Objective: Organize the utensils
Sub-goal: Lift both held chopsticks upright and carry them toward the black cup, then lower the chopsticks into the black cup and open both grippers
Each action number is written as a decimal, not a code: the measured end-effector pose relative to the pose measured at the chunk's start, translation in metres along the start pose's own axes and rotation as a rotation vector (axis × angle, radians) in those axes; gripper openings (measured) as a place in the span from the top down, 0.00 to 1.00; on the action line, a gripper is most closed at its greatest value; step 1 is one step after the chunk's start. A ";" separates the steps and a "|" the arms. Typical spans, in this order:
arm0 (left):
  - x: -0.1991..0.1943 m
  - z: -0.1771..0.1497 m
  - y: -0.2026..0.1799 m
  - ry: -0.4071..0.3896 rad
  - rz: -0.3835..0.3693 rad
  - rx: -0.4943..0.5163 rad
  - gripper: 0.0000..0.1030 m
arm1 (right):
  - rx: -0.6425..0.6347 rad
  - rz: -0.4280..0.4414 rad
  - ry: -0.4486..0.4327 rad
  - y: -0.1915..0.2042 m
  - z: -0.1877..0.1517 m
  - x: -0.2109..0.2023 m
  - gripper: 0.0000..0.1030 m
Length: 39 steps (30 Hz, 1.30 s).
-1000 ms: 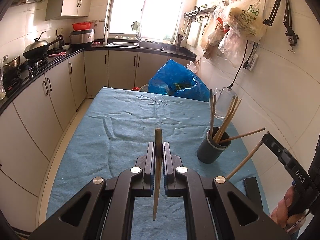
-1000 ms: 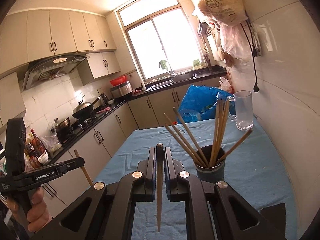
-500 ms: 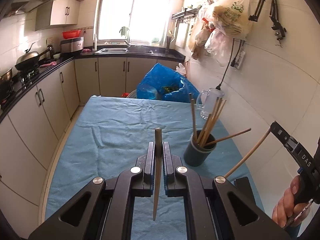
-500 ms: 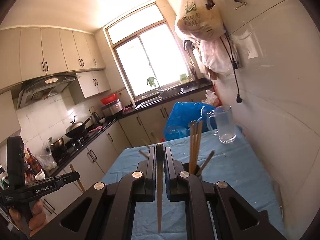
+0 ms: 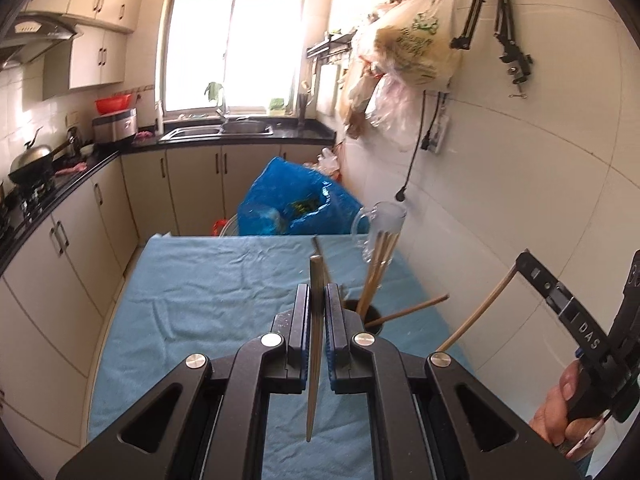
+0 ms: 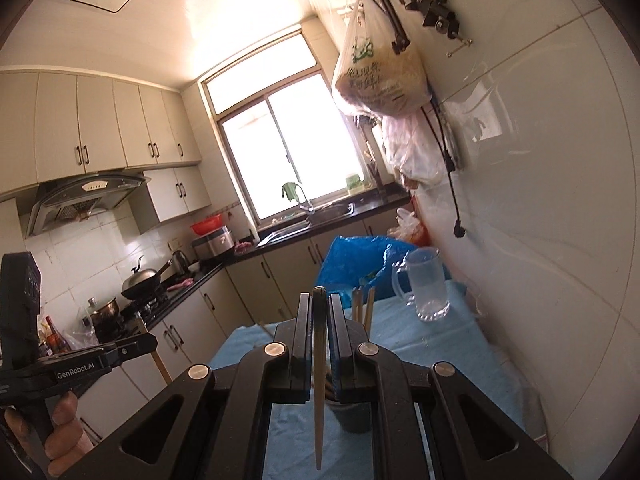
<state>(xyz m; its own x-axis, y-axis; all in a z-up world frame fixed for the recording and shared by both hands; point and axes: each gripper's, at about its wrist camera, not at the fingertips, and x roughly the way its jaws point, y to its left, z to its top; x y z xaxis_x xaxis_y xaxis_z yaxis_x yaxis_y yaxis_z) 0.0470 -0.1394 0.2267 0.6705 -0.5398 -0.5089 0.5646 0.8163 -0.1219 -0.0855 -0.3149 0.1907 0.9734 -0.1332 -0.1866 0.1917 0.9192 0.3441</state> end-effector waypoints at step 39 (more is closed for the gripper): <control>0.138 0.070 -0.029 -0.061 0.003 -0.036 0.94 | -0.033 -0.104 0.073 -0.032 0.023 0.140 0.92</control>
<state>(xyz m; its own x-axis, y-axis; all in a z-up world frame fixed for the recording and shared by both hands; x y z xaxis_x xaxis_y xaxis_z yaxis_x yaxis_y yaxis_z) 0.1571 -0.2519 0.2195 0.7009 -0.5477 -0.4570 0.5455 0.8243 -0.1514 0.0478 -0.3719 0.1748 0.9365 -0.2026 -0.2863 0.2860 0.9136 0.2889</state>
